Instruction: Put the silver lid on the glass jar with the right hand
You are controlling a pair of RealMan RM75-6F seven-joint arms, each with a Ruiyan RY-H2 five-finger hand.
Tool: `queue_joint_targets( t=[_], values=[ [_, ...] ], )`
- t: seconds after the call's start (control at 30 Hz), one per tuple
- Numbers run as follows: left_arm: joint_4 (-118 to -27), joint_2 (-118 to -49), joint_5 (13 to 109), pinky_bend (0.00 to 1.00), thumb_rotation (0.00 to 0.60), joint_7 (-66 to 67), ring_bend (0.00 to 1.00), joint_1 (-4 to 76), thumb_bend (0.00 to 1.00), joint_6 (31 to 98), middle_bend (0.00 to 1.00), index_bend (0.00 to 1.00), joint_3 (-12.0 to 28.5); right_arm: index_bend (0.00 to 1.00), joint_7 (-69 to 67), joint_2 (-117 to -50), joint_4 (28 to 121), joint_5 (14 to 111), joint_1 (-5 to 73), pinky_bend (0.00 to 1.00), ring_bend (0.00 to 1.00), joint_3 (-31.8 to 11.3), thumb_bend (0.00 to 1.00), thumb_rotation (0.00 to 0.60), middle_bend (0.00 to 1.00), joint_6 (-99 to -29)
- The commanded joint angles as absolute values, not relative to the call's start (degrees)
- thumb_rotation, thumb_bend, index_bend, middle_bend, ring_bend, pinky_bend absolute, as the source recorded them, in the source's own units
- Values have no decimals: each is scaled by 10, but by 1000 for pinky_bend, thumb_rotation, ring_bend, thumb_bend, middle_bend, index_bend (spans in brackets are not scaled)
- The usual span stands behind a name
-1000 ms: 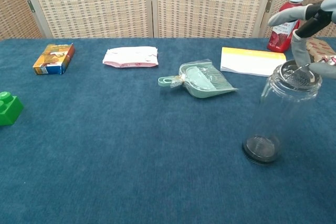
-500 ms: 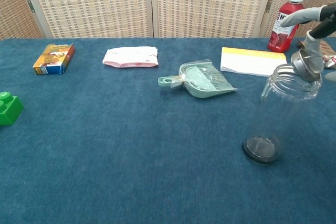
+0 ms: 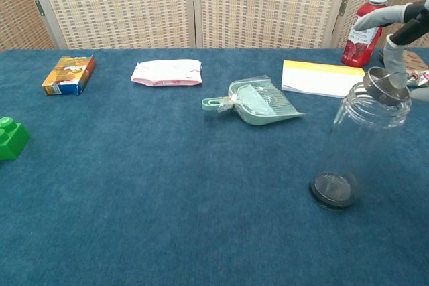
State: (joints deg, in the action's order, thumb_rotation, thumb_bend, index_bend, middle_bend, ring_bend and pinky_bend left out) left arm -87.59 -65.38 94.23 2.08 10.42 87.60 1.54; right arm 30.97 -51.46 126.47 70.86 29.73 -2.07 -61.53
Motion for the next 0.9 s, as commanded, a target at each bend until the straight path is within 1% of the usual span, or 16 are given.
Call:
queue_joint_targets(
  t=[0.03, 0.27, 0.6, 0.9],
  values=[
    [-876, -654, 942, 73, 600, 20, 0, 104, 424, 876, 0, 0, 15, 518, 310, -513, 1266, 707, 298, 0, 0, -22, 377, 600, 0, -616],
    [-876, -652, 940, 73, 600, 17, 0, 104, 424, 876, 0, 0, 16, 496, 308, -513, 1263, 689, 307, 0, 0, -25, 350, 600, 0, -601],
    [-875, -652, 938, 73, 600, 14, 0, 105, 423, 875, 0, 0, 18, 413, 292, -512, 1259, 691, 313, 0, 0, -27, 328, 600, 0, -593],
    [-873, -653, 935, 73, 600, 17, 0, 105, 423, 873, 0, 0, 19, 406, 268, -496, 1273, 722, 303, 0, 0, -26, 325, 600, 0, -602]
  ],
)
